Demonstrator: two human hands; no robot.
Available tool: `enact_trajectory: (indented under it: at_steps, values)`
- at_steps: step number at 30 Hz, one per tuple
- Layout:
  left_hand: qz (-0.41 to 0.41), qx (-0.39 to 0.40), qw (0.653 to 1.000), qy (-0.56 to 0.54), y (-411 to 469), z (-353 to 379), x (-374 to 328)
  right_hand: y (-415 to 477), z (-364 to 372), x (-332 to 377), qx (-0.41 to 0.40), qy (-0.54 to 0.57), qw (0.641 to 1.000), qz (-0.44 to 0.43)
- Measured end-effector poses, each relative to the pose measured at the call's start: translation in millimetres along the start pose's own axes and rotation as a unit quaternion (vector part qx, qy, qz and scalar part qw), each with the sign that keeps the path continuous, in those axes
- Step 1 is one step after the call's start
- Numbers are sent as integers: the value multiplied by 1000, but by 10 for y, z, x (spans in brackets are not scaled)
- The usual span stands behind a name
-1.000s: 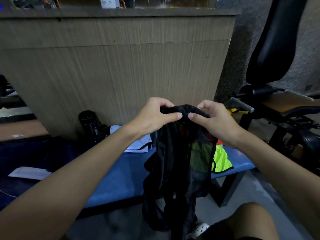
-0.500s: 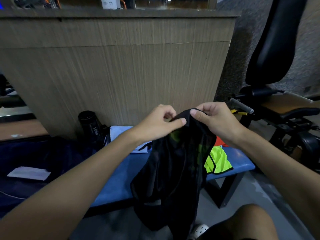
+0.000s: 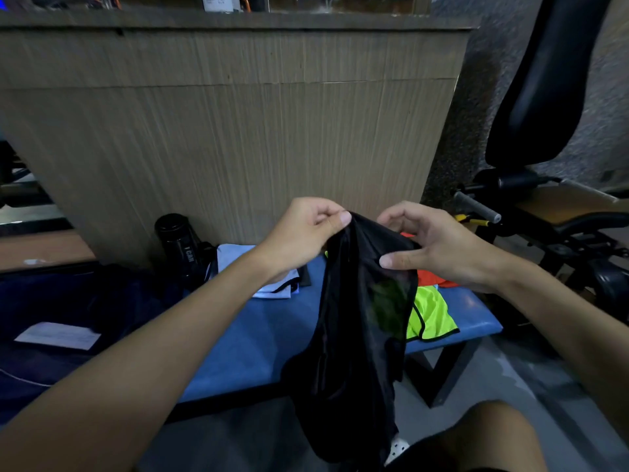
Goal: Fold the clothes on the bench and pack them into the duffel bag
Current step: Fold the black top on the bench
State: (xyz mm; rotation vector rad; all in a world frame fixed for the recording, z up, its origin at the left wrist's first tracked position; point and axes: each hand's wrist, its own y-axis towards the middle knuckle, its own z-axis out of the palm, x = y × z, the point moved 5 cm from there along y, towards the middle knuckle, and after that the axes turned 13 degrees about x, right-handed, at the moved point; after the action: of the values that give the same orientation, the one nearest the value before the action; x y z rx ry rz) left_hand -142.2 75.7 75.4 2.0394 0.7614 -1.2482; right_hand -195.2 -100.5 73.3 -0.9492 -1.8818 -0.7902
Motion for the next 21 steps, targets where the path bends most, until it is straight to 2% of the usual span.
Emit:
enact_trajectory:
  at_steps: [4, 9, 12, 15, 17, 21]
  values:
    - [-20, 18, 1000, 12, 29, -103, 70, -4, -35, -21, -48, -6, 999, 4]
    - [-53, -3, 997, 61, 28, -118, 232, 61, -119, 75, -135, -100, 986, -8]
    - [4, -41, 996, 76, -58, 5, 83, 116, -82, 122, -151, -101, 983, -16]
    - [69, -17, 986, 148, -163, 154, -61, 165, -38, 150, -153, -104, 983, -20]
    - [71, 20, 979, 190, -192, 233, -44, 176, -25, 155, -154, -87, 984, -22]
    - [25, 7, 989, 147, -189, 236, 48, 158, -35, 128, -155, -34, 987, -27]
